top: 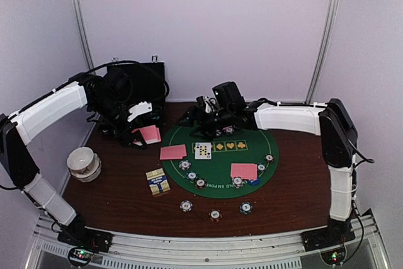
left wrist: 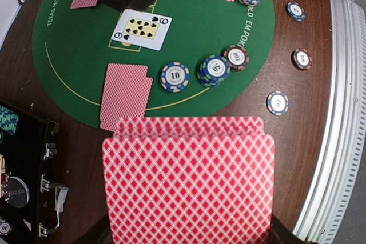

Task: Distribute texas hold em gaming equipment

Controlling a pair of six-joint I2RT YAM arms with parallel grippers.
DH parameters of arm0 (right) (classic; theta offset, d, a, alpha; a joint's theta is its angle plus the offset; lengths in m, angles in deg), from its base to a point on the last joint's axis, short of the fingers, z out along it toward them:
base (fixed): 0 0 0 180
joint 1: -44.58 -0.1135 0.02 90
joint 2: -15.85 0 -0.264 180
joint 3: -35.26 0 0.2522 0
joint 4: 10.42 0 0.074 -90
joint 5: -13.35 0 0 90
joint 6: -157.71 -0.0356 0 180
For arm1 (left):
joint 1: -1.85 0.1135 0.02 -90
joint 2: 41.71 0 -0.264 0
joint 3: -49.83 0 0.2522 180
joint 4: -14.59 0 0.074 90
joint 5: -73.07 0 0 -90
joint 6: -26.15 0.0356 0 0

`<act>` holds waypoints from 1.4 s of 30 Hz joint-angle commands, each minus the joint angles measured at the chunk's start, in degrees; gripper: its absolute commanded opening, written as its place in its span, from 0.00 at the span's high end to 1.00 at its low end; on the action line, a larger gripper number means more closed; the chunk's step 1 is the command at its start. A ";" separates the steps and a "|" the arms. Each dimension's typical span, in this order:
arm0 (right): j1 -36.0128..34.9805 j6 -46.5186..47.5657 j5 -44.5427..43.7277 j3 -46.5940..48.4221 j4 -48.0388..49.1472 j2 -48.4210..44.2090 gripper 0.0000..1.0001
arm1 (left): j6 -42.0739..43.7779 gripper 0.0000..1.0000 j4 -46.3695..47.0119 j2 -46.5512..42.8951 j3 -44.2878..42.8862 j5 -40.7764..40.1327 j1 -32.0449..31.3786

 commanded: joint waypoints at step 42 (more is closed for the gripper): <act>-7.72 -12.01 10.90 11.04 8.95 10.31 0.30 | 1.07 1.00 0.24 -0.37 -2.35 1.59 -0.26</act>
